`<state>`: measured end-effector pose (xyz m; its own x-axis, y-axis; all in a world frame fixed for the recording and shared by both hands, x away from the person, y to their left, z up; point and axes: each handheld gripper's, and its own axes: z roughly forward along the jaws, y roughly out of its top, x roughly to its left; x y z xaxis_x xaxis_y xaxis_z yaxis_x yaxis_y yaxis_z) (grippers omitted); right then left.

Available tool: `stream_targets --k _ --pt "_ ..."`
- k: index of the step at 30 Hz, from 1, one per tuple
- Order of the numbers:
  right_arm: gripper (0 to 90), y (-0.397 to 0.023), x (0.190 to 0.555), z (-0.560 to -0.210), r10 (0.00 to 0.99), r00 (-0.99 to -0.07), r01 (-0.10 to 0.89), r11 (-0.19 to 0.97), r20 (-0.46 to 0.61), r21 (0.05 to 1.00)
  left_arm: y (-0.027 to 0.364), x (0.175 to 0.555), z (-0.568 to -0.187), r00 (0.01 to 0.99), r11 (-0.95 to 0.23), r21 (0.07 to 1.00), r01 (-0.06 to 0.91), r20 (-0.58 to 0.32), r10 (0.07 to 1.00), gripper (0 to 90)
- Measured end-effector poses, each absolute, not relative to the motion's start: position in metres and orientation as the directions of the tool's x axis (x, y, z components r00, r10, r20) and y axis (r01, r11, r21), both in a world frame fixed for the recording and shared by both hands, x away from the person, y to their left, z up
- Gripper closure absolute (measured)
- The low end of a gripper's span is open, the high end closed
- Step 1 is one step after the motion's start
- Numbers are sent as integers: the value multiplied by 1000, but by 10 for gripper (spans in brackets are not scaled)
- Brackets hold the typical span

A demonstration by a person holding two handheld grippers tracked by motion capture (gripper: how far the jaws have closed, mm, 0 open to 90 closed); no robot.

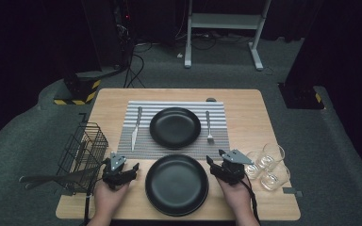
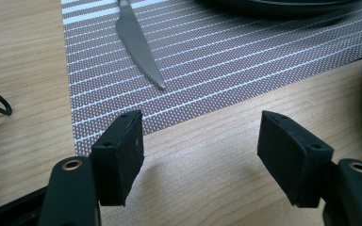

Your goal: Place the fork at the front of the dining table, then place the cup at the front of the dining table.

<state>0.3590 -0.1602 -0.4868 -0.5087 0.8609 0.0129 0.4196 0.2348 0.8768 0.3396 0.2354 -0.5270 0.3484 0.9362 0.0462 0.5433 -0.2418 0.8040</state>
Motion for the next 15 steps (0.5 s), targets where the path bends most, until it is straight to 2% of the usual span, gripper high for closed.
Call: stream_targets --k 15 --pt "389 -167 353 -478 857 -515 408 220 24 886 237 346 -529 327 -218 768 602 13 945 330"
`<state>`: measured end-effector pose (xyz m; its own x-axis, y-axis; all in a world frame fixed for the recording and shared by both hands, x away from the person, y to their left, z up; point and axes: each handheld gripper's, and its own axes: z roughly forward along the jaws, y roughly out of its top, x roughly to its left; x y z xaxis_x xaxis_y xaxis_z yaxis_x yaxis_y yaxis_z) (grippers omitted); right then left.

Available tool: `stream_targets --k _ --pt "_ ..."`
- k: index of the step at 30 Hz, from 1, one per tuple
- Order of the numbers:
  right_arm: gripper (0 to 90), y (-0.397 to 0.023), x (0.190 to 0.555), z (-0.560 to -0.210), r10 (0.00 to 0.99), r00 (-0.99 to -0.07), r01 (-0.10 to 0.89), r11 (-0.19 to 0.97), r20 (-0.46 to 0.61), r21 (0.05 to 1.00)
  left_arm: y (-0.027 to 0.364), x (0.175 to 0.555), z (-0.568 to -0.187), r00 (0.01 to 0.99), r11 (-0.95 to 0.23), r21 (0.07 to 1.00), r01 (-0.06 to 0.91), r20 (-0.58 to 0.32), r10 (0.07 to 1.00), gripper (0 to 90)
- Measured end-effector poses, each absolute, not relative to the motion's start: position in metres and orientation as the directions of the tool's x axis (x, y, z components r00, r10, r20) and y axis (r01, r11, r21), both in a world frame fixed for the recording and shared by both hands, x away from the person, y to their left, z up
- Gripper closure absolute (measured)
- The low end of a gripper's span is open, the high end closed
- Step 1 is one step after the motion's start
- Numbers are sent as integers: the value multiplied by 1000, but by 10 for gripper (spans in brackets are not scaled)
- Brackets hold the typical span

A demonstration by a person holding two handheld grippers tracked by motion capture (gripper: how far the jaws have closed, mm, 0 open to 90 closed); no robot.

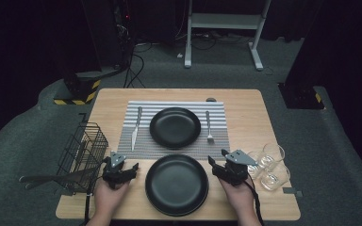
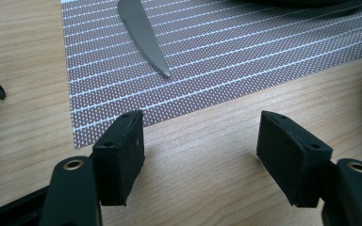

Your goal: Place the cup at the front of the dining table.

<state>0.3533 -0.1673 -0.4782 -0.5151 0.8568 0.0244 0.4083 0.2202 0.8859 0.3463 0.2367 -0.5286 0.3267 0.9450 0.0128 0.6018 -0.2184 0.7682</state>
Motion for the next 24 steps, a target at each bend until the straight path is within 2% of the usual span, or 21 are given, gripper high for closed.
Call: stream_targets --k 16,24 --pt "371 -177 347 -471 853 -520 403 199 45 893 238 348 -529 314 -208 750 627 1 950 306" --pt "351 -183 344 -467 860 -509 399 185 49 898 237 348 -529 298 -197 748 634 -1 954 252"
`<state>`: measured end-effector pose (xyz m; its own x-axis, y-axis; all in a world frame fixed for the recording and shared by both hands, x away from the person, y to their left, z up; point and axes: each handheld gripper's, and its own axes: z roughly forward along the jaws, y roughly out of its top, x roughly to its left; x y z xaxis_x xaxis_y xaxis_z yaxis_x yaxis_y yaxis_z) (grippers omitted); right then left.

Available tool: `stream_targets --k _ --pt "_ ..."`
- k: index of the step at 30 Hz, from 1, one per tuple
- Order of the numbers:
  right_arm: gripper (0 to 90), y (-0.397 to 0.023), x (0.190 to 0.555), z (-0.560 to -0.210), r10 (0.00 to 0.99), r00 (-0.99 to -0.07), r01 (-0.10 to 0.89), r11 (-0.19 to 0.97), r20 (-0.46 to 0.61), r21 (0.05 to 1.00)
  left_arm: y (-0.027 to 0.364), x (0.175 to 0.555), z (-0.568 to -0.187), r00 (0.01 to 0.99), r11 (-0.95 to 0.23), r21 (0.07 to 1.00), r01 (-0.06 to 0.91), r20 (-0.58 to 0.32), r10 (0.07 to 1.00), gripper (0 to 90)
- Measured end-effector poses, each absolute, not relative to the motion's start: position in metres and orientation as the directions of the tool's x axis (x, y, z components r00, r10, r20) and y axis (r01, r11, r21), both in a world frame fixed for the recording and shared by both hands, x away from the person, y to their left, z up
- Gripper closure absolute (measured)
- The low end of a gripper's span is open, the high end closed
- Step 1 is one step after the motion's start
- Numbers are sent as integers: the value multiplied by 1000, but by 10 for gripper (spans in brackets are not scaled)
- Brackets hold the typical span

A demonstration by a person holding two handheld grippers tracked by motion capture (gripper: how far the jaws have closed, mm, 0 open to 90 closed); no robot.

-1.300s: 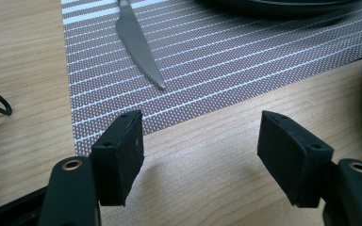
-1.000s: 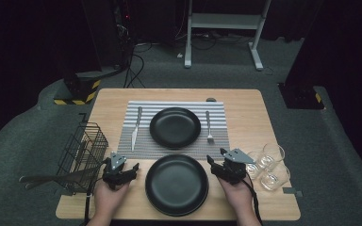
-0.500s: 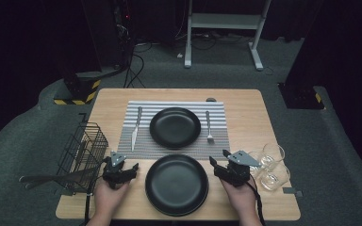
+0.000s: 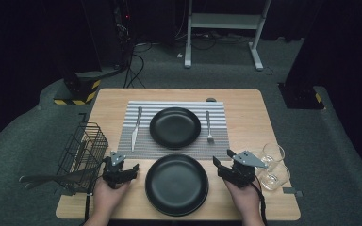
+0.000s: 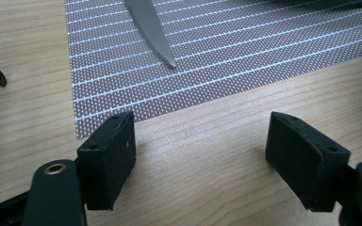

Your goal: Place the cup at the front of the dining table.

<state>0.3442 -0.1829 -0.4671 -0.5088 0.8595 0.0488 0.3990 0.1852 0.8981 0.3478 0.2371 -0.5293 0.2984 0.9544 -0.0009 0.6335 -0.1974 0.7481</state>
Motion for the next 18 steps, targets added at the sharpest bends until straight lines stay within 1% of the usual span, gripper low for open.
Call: stream_targets --k 11,14,18 --pt "325 -189 341 -465 867 -497 403 183 46 897 237 348 -530 311 -204 744 636 -5 950 210" --pt "319 -191 340 -464 868 -494 404 178 50 897 235 348 -530 324 -217 737 640 -2 946 163" --pt "312 -193 339 -465 869 -492 408 180 49 895 234 349 -530 323 -214 737 641 -6 946 156"
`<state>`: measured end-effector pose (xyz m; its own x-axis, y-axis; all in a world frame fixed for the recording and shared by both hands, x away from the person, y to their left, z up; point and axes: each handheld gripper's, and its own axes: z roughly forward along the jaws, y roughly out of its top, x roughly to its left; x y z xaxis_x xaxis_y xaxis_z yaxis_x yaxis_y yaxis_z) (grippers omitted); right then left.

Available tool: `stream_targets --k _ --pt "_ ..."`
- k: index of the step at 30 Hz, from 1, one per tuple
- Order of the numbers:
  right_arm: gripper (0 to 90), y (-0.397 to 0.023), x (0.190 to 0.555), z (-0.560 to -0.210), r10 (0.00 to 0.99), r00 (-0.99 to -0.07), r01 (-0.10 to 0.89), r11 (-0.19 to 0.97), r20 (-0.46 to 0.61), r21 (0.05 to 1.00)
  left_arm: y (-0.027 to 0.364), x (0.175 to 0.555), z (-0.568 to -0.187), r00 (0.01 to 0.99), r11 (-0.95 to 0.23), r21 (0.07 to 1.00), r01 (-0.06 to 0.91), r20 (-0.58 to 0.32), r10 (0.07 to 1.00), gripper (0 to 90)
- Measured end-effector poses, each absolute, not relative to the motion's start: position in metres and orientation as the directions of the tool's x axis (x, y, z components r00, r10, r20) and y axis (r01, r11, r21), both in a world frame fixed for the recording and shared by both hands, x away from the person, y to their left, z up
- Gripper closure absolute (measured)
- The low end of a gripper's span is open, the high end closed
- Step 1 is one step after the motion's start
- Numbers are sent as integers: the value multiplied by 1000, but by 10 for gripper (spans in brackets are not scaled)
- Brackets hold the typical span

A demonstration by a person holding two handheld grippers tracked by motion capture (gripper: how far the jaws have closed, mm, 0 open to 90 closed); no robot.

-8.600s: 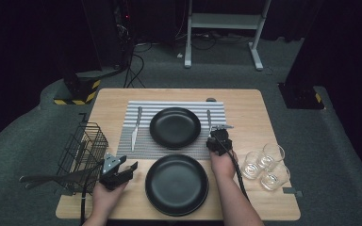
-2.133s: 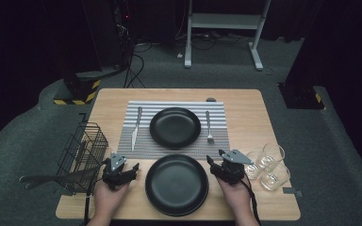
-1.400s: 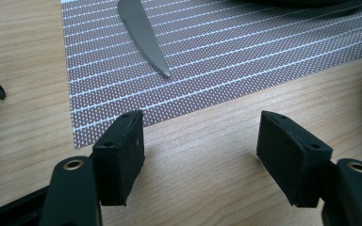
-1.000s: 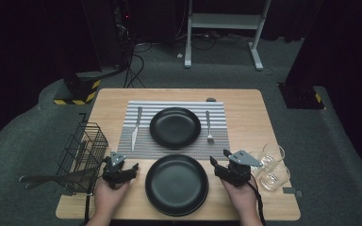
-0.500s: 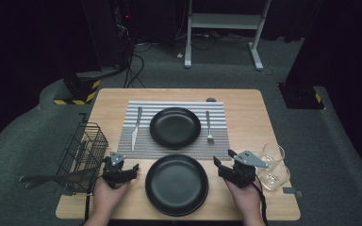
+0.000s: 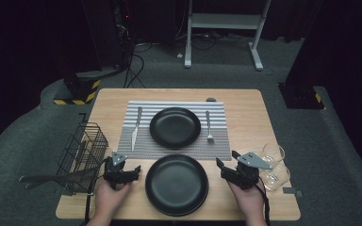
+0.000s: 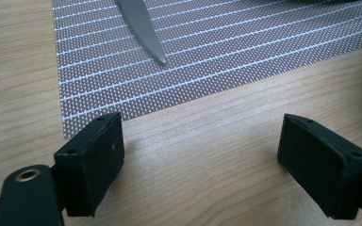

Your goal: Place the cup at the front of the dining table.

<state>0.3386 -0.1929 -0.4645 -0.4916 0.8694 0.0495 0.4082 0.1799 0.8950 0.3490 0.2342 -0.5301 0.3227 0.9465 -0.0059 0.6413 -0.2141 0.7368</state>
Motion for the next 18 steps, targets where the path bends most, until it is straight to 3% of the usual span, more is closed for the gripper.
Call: stream_targets --k 18 --pt "258 -209 334 -460 885 -464 396 163 44 904 234 349 -530 325 -216 736 641 -5 946 151"
